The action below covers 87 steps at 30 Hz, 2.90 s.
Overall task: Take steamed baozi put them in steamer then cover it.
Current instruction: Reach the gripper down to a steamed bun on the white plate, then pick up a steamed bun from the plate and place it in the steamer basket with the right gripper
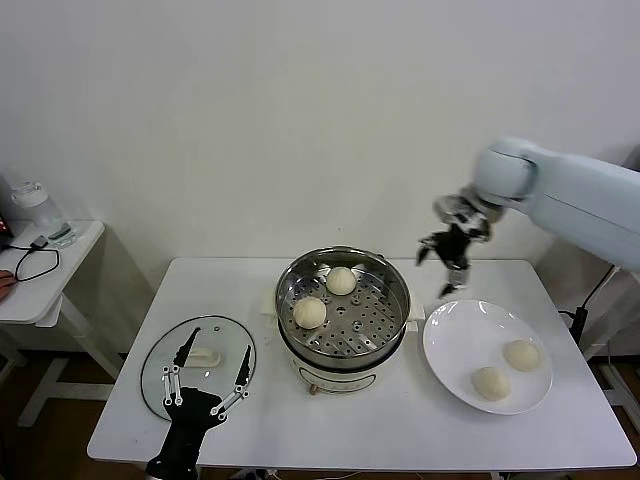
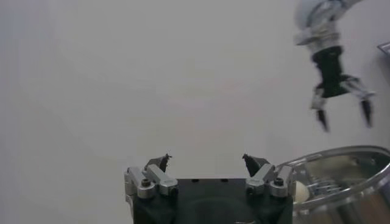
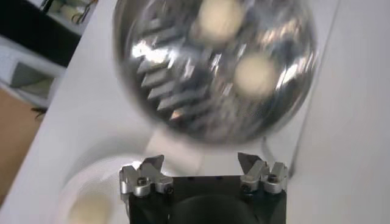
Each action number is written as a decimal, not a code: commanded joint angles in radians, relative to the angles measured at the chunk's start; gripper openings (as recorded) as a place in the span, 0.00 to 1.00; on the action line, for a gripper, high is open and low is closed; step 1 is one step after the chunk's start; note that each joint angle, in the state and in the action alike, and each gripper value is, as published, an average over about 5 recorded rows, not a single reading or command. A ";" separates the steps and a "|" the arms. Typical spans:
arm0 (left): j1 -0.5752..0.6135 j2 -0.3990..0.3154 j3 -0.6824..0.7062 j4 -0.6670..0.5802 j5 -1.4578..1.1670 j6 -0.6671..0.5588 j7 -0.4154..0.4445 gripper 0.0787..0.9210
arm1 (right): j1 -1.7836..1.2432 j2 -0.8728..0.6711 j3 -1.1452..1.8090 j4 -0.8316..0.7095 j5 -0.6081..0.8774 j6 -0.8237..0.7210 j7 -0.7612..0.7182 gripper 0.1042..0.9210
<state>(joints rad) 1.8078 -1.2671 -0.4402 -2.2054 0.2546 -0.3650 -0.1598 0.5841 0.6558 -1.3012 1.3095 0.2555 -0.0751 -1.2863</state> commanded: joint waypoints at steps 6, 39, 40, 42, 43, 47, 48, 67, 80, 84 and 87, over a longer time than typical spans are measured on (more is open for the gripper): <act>0.017 -0.005 -0.014 0.003 0.004 -0.002 0.000 0.88 | -0.428 -0.172 0.201 -0.017 -0.207 0.077 0.011 0.88; -0.003 -0.006 -0.047 0.009 -0.007 0.000 0.000 0.88 | -0.485 -0.118 0.235 -0.020 -0.260 0.059 0.116 0.72; -0.002 -0.006 -0.046 0.009 -0.007 0.000 0.000 0.88 | -0.471 -0.121 0.229 -0.012 -0.258 0.059 0.114 0.69; 0.001 -0.006 -0.044 0.010 -0.006 -0.001 0.000 0.88 | -0.426 -0.129 0.221 0.010 -0.252 0.062 0.104 0.67; 0.002 -0.006 -0.044 0.010 -0.006 -0.001 0.000 0.88 | -0.398 -0.132 0.219 0.021 -0.249 0.066 0.096 0.66; 0.004 -0.002 -0.043 0.009 -0.005 0.000 0.001 0.88 | -0.230 -0.116 0.187 0.049 -0.237 0.121 0.048 0.64; 0.003 -0.001 -0.042 0.008 -0.005 0.000 0.001 0.88 | -0.165 -0.100 0.160 0.051 -0.219 0.143 0.037 0.64; 0.010 0.008 -0.034 0.006 -0.006 -0.005 0.002 0.88 | 0.196 0.350 0.016 0.205 -0.151 0.529 0.105 0.67; 0.009 0.007 -0.034 0.004 -0.007 -0.005 0.002 0.88 | 0.034 0.361 0.005 0.318 -0.387 0.702 0.143 0.68; 0.008 0.005 -0.033 0.002 -0.008 -0.005 0.002 0.88 | -0.007 0.365 0.017 0.311 -0.433 0.731 0.142 0.68; 0.010 0.004 -0.034 0.000 -0.008 -0.007 0.002 0.88 | -0.034 0.367 0.026 0.303 -0.464 0.748 0.138 0.68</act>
<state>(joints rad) 1.8160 -1.2624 -0.4728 -2.2038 0.2469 -0.3706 -0.1582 0.6202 0.9893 -1.2795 1.5762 -0.0898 0.5725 -1.1585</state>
